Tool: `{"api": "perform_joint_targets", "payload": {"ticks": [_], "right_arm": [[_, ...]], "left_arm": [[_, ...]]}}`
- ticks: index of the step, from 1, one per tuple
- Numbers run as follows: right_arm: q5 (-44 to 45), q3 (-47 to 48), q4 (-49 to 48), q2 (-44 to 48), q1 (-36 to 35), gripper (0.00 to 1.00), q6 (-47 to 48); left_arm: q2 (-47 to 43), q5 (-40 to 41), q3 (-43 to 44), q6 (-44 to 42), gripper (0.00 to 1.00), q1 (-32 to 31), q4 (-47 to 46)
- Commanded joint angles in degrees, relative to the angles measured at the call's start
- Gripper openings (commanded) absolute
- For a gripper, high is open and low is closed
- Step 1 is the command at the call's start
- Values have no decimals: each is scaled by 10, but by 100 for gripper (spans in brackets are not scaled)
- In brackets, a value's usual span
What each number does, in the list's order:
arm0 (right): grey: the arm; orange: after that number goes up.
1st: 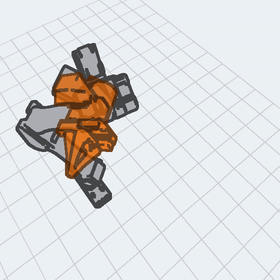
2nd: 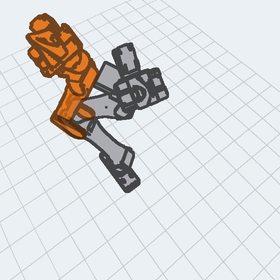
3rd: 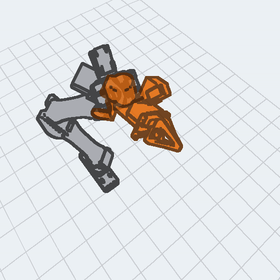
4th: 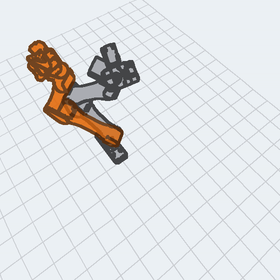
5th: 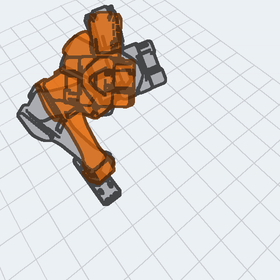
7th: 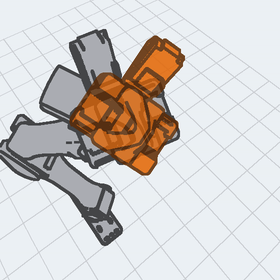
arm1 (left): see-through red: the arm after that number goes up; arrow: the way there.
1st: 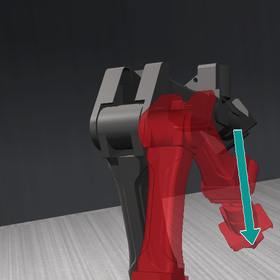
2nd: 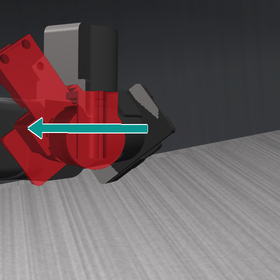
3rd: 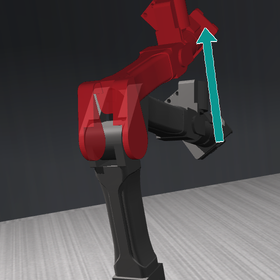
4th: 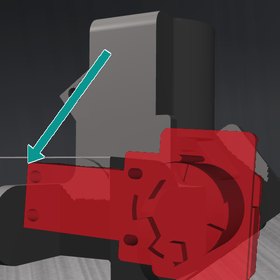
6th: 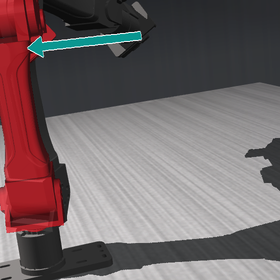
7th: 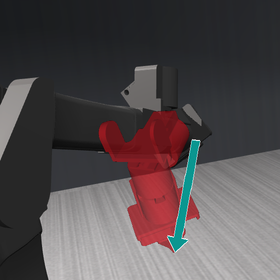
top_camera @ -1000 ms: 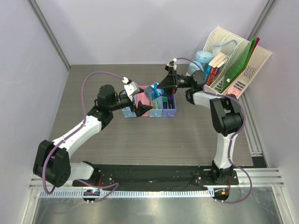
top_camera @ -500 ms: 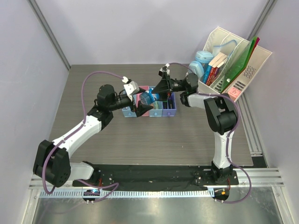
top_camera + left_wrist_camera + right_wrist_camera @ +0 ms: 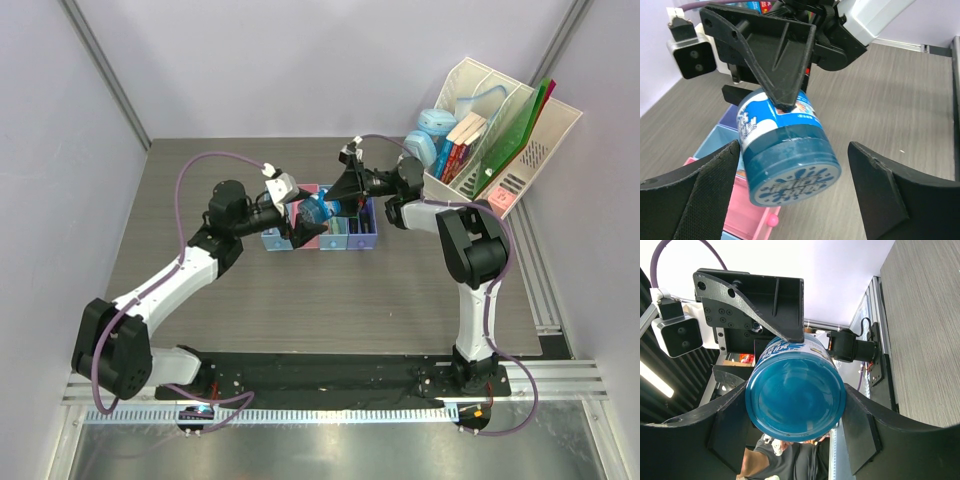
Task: Sort the stationery into containers
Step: Place the stationery in the storage box.
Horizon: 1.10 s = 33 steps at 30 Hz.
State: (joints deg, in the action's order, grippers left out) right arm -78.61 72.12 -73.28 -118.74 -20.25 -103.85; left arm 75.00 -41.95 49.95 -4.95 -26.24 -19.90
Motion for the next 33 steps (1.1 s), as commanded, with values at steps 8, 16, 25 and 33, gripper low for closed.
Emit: {"api": "perform_joint_targets", "payload": {"ticks": [8,16,25,33], "right_arm": [[5,2,-223,66,-15,18,-6],[-1,-15,-223,85,-16,18,-2],[-16,-21,-223,96,-19,43,1],[-18,-16,-223,98,-19,100,1]], "left_arm": [[8,28,38,-15,72,-2,-2],[15,58,51,-29,31,-8,32],[8,120,58,-48,0,-9,54],[7,137,58,-67,0,-8,72]]}}
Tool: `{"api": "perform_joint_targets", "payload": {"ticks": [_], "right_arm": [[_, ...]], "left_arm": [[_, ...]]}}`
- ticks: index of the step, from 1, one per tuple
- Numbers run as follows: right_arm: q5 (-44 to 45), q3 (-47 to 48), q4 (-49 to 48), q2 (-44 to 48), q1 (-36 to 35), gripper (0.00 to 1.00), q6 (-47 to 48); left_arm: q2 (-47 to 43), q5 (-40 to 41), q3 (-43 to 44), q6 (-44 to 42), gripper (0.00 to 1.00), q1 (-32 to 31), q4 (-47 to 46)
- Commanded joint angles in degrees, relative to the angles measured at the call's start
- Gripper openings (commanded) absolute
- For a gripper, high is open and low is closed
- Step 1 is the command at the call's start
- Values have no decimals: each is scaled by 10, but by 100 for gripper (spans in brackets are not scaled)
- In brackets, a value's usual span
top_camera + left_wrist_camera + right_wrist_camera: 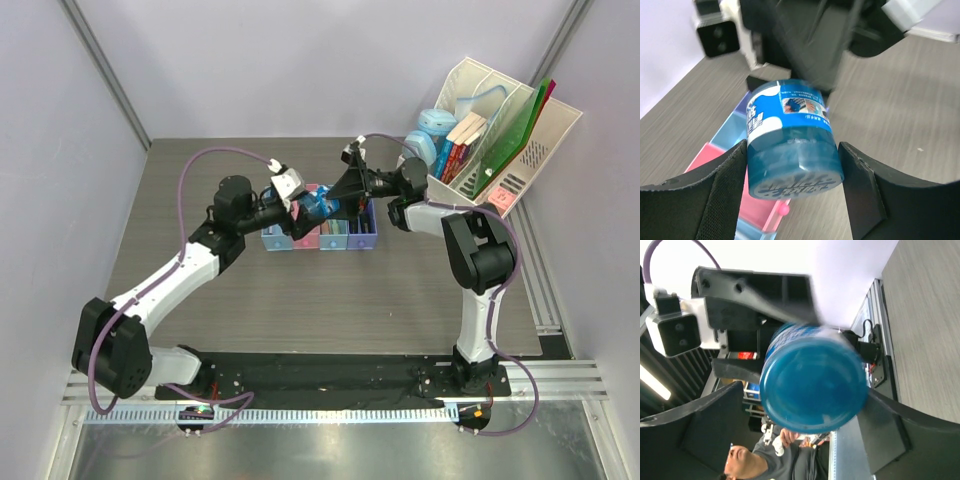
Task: Sort the stationery into containers
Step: Place the stationery in the storage box.
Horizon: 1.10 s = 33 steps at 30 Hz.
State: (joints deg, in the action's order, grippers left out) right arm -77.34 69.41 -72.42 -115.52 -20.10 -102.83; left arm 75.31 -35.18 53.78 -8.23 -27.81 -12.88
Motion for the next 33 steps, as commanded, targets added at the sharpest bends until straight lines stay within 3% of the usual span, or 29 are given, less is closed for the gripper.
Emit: {"api": "perform_joint_targets", "payload": {"ticks": [1,18,33], "right_arm": [[-30,11,-232,66,-21,100,-10],[-33,28,-231,57,33,100,-27],[-18,86,-232,98,100,100,-63]], "left_arm": [[4,69,21,-39,0,7,5],[-14,72,68,-87,0,7,98],[-35,122,142,-134,0,7,203]]}}
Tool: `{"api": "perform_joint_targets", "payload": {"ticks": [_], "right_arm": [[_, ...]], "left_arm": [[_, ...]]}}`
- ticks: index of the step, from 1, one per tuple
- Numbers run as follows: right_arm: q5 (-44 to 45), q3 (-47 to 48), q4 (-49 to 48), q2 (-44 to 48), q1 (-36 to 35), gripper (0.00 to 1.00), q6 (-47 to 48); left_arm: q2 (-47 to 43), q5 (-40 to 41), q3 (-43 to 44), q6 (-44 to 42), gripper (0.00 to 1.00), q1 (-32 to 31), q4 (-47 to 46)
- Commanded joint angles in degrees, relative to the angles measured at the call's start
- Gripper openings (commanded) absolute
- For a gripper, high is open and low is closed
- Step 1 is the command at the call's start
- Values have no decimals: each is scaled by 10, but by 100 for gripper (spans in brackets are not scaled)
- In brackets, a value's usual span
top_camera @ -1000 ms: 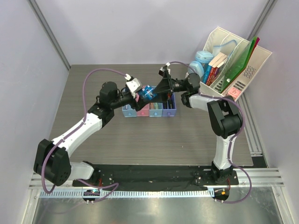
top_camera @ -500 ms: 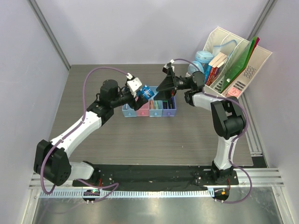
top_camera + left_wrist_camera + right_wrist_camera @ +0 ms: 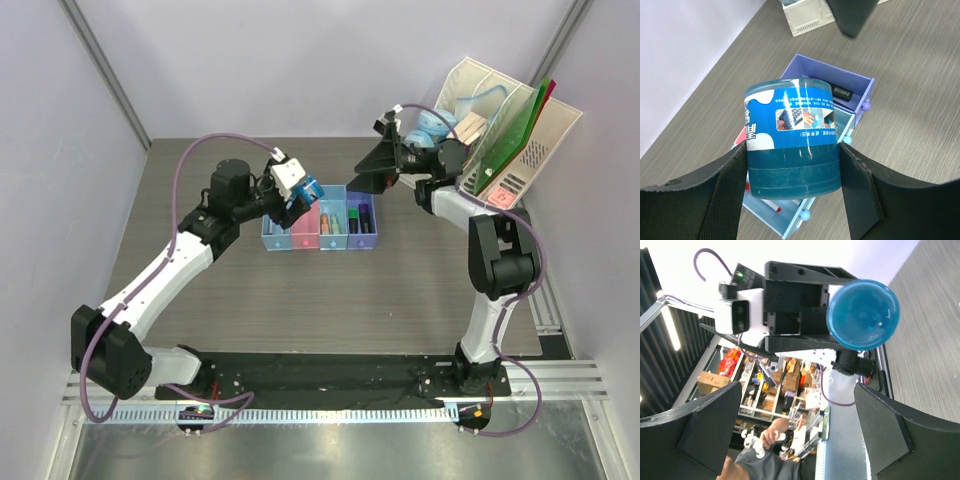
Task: Sort the stationery into containers
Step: Place the stationery in the storage box.
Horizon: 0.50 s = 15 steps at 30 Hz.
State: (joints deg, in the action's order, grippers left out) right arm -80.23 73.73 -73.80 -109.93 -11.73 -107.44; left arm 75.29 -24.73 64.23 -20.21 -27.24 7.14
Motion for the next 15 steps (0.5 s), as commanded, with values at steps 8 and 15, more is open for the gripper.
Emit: {"api": "perform_joint_targets", "payload": {"ticks": [8,15], "right_arm": [[40,75,-146,81,35,100,38],[105,98,406,193,85,100,516]], "left_arm": [[-44,68,35,6,0,2,-10],[-49,133,42,-34,0,2,7]]}}
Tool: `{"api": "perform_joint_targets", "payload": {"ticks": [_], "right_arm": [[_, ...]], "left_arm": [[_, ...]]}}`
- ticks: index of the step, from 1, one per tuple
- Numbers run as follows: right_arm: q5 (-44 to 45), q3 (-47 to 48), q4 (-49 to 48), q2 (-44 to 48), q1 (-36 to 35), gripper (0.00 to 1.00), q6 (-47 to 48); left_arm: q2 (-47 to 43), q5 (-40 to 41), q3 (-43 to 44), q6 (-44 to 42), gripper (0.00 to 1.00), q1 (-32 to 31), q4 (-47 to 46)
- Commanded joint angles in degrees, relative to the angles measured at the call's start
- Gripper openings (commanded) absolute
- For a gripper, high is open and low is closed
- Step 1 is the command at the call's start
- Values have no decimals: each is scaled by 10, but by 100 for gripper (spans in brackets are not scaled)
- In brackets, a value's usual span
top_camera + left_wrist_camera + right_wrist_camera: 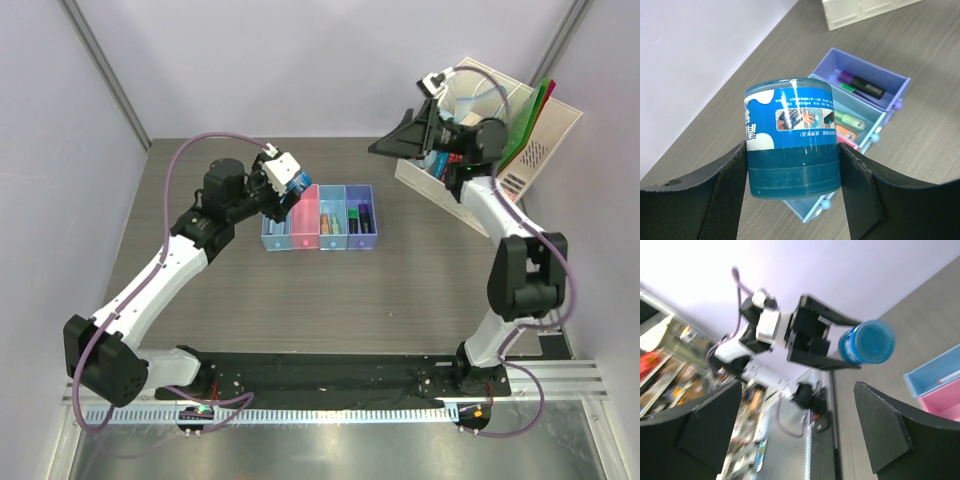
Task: Sort the stationery into containers
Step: Place the stationery in the storage box.
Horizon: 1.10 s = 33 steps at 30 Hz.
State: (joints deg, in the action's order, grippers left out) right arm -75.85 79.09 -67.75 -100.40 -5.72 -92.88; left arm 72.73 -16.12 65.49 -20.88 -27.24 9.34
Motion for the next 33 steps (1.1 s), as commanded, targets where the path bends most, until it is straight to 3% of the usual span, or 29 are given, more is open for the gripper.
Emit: {"api": "perform_joint_targets", "payload": {"ticks": [1,2,4,14,24,33], "right_arm": [[102,80,531,111,25,100,518],[251,150,816,119,1,100,788],[332,163,897,134,-26,100,892],[535,84,936,183,-30,100,926],[636,-27,946,266,-32,100,983],[671,-81,946,303,-32,100,1002]], "left_arm": [[-23,51,31,-35,0,2,-12],[-23,55,32,-40,0,2,-6],[-22,70,34,-52,0,2,7],[23,140,124,-100,0,2,145],[156,224,294,-137,0,2,319],[227,276,414,-134,0,2,383]]}}
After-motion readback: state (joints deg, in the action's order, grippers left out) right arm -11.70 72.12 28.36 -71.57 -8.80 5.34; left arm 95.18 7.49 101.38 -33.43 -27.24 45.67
